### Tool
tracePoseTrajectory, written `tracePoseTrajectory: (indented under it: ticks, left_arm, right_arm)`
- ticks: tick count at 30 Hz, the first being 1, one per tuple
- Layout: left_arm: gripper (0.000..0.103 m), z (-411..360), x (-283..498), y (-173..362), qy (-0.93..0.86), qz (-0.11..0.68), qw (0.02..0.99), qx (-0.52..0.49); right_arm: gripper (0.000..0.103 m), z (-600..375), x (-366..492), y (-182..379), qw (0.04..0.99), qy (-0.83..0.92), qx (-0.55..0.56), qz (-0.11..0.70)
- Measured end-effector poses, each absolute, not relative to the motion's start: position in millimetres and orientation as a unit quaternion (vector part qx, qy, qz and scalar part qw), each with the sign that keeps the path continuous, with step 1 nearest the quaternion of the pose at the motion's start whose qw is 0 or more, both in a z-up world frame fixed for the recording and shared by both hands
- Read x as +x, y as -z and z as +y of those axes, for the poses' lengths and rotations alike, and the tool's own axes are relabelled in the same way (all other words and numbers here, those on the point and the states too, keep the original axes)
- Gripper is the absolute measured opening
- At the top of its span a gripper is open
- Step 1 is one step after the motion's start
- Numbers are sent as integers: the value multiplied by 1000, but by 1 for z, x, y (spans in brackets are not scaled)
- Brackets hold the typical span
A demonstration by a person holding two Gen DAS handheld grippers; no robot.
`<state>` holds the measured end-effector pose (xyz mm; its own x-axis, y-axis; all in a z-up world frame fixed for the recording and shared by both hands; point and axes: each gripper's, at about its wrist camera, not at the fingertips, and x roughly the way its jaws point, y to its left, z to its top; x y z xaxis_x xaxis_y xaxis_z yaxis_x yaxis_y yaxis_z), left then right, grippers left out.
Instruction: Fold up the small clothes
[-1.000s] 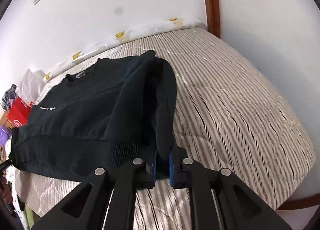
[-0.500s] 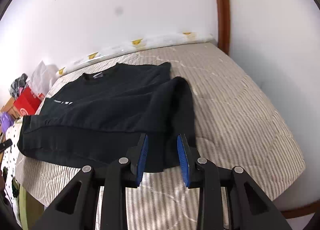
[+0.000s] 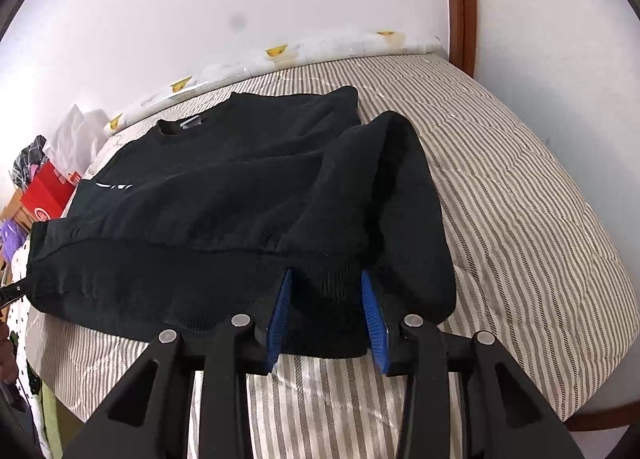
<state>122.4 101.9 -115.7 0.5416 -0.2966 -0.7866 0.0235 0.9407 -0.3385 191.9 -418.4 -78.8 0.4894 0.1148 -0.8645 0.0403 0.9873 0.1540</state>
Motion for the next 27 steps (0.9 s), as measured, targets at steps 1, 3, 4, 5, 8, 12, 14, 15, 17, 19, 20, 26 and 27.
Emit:
tracePoseTrajectory:
  ticks: [1, 3, 4, 5, 8, 12, 14, 15, 17, 19, 20, 26, 27]
  left_arm:
    - [47, 103, 127, 118, 88, 471, 864, -155]
    - [37, 103, 132, 117, 86, 465, 865, -167]
    - [28, 103, 134, 115, 88, 462, 866, -170]
    - [21, 103, 137, 113, 93, 459, 866, -173]
    - [16, 98, 148, 101, 99, 449, 873, -161]
    - [14, 96, 164, 88, 100, 434, 882, -155]
    - [14, 95, 177, 82, 98, 428, 885, -157]
    - [14, 96, 183, 81, 97, 427, 885, -159]
    - [14, 96, 199, 78, 90, 425, 885, -165]
    - [14, 96, 214, 79, 82, 426, 885, -169]
    - [14, 96, 224, 81, 79, 430, 883, -173]
    - [14, 100, 266, 103, 66, 460, 865, -188]
    - [14, 100, 271, 107, 66, 465, 862, -190]
  right_arm:
    - [33, -419, 195, 79, 860, -22, 81, 504]
    - [16, -420, 199, 77, 860, -24, 80, 503]
    - [15, -421, 203, 74, 861, -31, 81, 501]
    - [13, -422, 206, 71, 863, -39, 88, 497]
    - [13, -429, 221, 57, 867, -56, 122, 480]
    - [12, -434, 248, 46, 870, -66, 157, 462]
    - [11, -436, 264, 44, 869, -69, 175, 457]
    - [11, -436, 275, 44, 869, -70, 182, 455]
    - [11, -436, 288, 43, 870, -67, 192, 450]
    - [11, -437, 304, 46, 869, -61, 203, 447]
    - [11, -437, 311, 49, 868, -58, 207, 448]
    - [9, -438, 349, 74, 855, -38, 217, 469]
    - [9, -438, 354, 78, 854, -33, 219, 472]
